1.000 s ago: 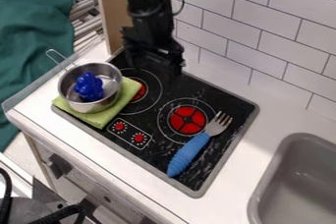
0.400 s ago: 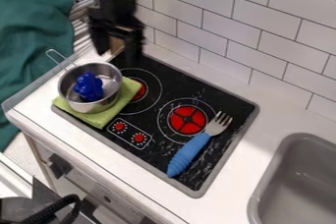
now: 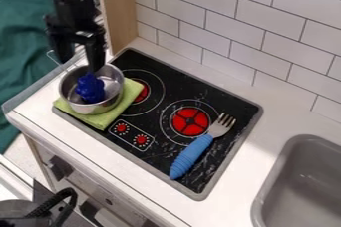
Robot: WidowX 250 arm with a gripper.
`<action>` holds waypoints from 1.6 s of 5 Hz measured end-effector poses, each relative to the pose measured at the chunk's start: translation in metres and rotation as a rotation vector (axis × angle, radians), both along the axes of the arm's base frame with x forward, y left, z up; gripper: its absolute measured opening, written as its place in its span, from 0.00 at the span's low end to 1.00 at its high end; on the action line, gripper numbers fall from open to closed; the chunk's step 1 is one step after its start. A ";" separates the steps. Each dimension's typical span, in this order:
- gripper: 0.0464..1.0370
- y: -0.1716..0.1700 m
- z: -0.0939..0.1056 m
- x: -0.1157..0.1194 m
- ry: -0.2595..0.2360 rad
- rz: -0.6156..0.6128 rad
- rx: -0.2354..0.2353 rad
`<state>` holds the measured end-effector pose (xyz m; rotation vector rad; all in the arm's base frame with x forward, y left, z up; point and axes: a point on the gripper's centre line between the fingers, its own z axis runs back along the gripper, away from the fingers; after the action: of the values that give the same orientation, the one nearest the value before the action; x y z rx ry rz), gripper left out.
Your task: Take the blue object out of the silver pan and move it to the top corner of the right burner
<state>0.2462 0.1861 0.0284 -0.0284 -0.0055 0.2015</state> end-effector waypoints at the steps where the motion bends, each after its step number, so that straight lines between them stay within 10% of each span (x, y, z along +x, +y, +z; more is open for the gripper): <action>1: 0.97 -0.002 -0.018 -0.007 0.025 0.009 -0.043; 5: 0.97 -0.022 -0.055 0.009 0.082 0.008 -0.069; 8: 0.67 -0.018 -0.042 0.018 0.046 0.012 -0.030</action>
<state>0.2639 0.1681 -0.0140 -0.0534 0.0430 0.2137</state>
